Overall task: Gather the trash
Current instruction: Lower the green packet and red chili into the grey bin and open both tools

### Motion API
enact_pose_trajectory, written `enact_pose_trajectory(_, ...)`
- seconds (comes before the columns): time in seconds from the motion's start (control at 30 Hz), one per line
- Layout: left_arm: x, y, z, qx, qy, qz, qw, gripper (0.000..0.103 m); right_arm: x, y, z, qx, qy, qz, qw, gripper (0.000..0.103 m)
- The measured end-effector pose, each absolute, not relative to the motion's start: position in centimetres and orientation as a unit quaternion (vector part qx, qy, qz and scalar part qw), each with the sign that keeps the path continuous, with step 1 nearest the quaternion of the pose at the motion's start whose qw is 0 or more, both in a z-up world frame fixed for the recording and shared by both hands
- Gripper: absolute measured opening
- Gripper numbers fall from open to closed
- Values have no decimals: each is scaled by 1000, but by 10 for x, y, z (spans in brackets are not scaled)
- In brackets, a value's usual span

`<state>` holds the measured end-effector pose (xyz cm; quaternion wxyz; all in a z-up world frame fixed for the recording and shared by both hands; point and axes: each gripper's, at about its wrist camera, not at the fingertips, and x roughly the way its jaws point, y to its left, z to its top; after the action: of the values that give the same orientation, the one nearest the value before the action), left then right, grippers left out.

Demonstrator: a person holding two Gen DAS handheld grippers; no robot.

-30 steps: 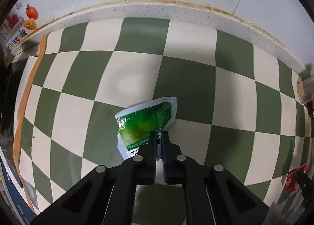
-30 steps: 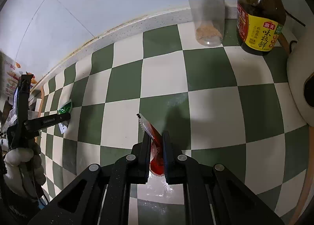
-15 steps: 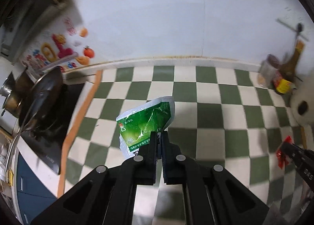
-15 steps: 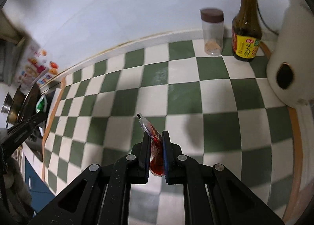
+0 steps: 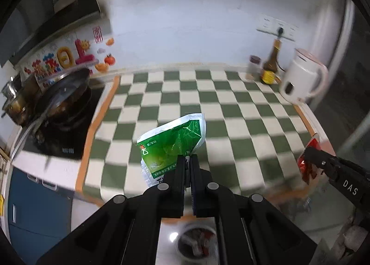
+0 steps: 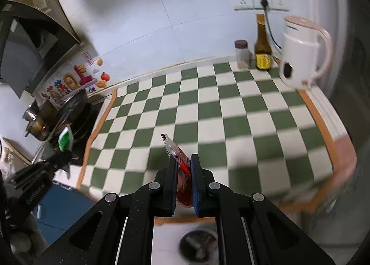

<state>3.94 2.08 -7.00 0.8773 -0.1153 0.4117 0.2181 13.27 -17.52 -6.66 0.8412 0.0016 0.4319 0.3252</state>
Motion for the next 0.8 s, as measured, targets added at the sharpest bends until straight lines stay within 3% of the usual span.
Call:
enact_pose_trajectory(0.2, 1, -4, -108, -146, 462, 189, 854, 2, 69, -209, -107, -5, 484, 327, 812, 11)
enact_pose_trajectory(0.33, -14, -6, -169, -202, 515, 179, 814, 2, 55, -226, -178, 8, 553, 331, 765, 11)
enact_pose_trajectory(0.57, -26, 7, -362, -360, 593, 174, 699, 2, 64, -228, -378, 43, 680, 340, 648, 11)
enact_pose_trajectory(0.8, -17, 4, -584, -434, 623, 170, 628, 3, 77, -209, -592, 17, 729, 331, 599, 11)
